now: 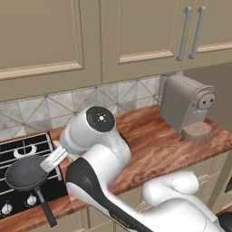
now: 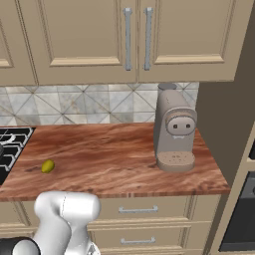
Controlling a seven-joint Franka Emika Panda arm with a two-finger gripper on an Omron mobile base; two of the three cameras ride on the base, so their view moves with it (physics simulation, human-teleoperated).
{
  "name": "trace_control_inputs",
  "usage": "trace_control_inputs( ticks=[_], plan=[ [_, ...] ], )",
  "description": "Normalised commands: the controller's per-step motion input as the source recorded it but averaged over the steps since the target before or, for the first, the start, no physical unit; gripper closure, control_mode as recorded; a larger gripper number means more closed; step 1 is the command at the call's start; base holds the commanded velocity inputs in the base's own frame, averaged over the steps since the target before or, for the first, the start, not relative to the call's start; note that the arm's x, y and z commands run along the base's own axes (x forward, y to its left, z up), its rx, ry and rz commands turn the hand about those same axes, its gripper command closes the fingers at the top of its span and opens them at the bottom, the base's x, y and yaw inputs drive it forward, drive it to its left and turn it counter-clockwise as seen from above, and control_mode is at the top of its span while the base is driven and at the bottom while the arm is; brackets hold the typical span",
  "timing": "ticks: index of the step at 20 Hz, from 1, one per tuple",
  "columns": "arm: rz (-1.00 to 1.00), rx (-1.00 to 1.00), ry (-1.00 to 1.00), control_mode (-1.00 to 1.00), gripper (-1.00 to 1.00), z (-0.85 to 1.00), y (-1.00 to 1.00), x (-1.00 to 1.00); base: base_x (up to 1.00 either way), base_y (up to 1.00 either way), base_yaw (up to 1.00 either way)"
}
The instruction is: Place both pans onto different burners. Then place the lemon and the fish on different pans.
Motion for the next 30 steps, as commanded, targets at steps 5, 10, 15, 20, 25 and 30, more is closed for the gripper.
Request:
trace_control_inputs(
  ticks=[5, 10, 15, 20, 25, 30],
  plan=[
    [0.0, 0.0, 0.02, -1.0, 1.0, -0.39, 0.12, 0.11, 0.0, 0.0, 0.0],
    [0.0, 0.0, 0.01, -1.0, 1.0, -0.24, 0.23, 0.13, 0.0, 0.0, 0.0],
    [0.0, -0.05, 0.0, -1.0, 1.0, -0.02, 0.37, 0.04, 0.0, 0.0, 0.0],
    [0.0, -0.02, 0.04, -1.0, 1.0, -0.04, 0.27, 0.05, 0.0, 0.0, 0.0],
    [0.0, 0.0, 0.12, -1.0, 1.0, -0.01, 0.18, 0.24, 0.0, 0.0, 0.0],
    [0.0, 0.0, 0.06, -1.0, 1.0, -0.05, 0.08, 0.23, 0.0, 0.0, 0.0]
  ],
)
